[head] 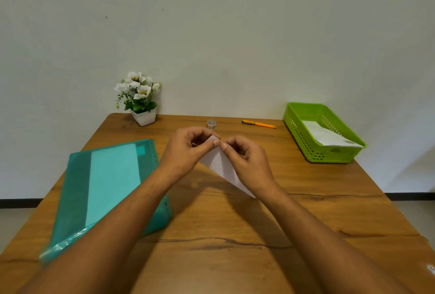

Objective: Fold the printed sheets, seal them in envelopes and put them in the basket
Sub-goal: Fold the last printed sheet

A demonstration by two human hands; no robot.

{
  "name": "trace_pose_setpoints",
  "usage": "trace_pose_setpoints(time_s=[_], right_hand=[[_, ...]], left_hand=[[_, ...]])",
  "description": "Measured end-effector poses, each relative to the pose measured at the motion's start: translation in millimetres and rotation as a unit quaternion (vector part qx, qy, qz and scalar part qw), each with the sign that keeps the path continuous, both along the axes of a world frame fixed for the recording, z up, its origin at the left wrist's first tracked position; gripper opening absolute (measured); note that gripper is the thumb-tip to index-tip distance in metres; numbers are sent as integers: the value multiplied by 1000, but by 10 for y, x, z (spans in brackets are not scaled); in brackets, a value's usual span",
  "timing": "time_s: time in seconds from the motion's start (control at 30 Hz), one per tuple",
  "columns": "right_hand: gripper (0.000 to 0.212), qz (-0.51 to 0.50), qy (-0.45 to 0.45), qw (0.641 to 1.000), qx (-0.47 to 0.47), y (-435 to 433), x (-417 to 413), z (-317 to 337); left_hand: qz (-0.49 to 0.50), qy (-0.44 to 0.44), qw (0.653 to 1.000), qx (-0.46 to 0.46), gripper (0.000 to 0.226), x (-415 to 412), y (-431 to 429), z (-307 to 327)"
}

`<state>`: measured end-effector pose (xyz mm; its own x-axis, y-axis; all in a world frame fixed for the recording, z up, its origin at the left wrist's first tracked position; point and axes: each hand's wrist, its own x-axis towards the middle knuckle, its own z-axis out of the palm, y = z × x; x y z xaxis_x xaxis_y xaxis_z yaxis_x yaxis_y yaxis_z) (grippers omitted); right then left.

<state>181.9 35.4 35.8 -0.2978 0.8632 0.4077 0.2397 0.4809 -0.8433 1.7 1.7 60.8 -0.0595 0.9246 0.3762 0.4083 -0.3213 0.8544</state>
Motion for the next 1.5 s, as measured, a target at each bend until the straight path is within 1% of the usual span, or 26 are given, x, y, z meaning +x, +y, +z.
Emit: trace_pose_setpoints(time_s=[0.17,0.4,0.5,0.63,0.77,1.07,1.17,1.23,1.3,1.33,1.37,1.43,1.47,1.5], right_hand=[[11,4,16,1000,-7,12,-34,73],[11,17,14,1000,5,29,20,114],[11,12,14,1000,7,62,60,96],[12,8,13,1000,14,106,130,54],[13,1,10,1000,-6,176,224,-10],[18,-9,0,1000,-30,285,482,-172],[13,-19,30,998,-44,325,527,-122],[14,-26,97,993,-68,334,527,-41],[17,-40,168,981,-88,335,526,60],[18,-47,188,977,-91,337,530,114],[18,-50,193,976,-85,342,535,166],[16,-43,157,985,-49,351,530,264],[16,-38,127,991,-25,357,516,311],[17,-35,96,995,0,364,490,350]], left_hand=[[6,-24,999,20,14,17,-36,42],[19,-8,998,59,16,48,-17,50],[34,-36,997,61,17,27,6,78],[40,-50,995,71,16,-28,15,137],[63,-106,990,69,14,-112,18,176],[111,-161,978,68,13,-336,29,127],[131,-168,975,65,13,-352,32,86],[151,-170,972,62,12,-355,35,42],[173,-139,974,48,13,-373,56,-28],[187,-104,976,36,14,-378,68,-66],[208,-50,976,25,17,-382,80,-99],[240,88,966,32,30,-357,98,-125],[233,145,960,54,35,-317,102,-95],[207,184,958,77,39,-261,105,-36]])
